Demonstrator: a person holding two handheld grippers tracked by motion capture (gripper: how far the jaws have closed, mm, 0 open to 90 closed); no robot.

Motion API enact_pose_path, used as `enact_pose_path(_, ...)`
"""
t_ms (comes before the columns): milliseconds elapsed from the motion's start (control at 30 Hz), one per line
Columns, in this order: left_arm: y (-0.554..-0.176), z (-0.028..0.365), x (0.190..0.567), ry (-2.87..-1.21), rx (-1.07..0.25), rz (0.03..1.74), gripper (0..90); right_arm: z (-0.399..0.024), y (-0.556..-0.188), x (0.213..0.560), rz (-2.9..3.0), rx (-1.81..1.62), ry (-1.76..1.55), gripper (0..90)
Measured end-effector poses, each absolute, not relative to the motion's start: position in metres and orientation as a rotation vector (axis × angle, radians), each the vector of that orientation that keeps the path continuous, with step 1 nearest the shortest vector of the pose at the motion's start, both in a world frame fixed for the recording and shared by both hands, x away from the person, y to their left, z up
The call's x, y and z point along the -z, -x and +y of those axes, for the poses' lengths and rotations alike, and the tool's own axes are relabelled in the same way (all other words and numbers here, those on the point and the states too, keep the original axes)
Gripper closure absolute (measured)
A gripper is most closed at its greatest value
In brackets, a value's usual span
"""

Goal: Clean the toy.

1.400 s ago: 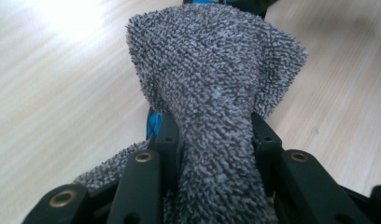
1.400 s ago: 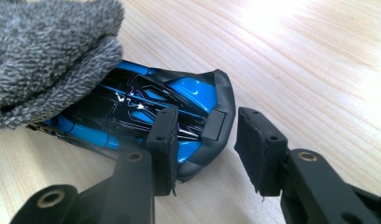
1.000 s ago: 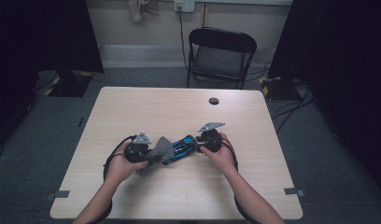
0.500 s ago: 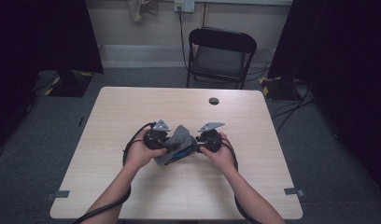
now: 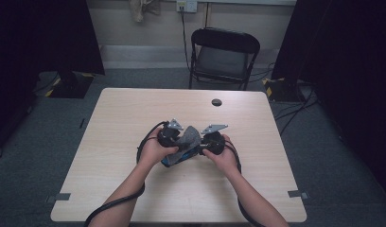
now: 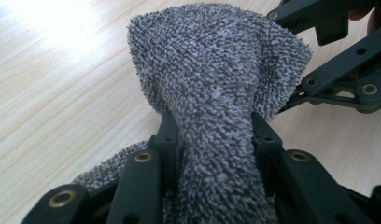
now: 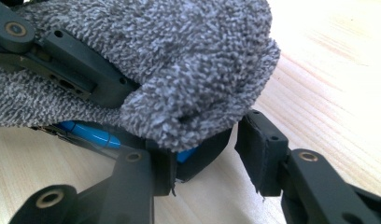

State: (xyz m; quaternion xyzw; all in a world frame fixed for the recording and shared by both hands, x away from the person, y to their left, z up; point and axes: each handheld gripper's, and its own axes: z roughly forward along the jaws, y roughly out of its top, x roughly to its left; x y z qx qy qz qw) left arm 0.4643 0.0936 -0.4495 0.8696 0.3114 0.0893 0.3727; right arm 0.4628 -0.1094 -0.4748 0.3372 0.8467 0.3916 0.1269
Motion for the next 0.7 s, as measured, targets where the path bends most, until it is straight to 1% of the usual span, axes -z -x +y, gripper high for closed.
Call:
enact_pose_path(100, -0.464, 0.096, 0.449, -2.237, -0.219, 0.794, 63.8, -0.109, -0.462, 0.475, 2.462, -1.139, -0.976, 59.0)
enact_pose_path(233, -0.461, 0.103, 0.449, -2.246, -0.249, 0.799, 63.7, -0.109, -0.463, 0.475, 2.464, -1.135, -0.975, 59.0)
enact_pose_path(700, -0.434, 0.145, 0.457, -2.247, -0.222, 0.820, 63.6, -0.110, -0.463, 0.474, 2.456, -1.122, -0.982, 59.0)
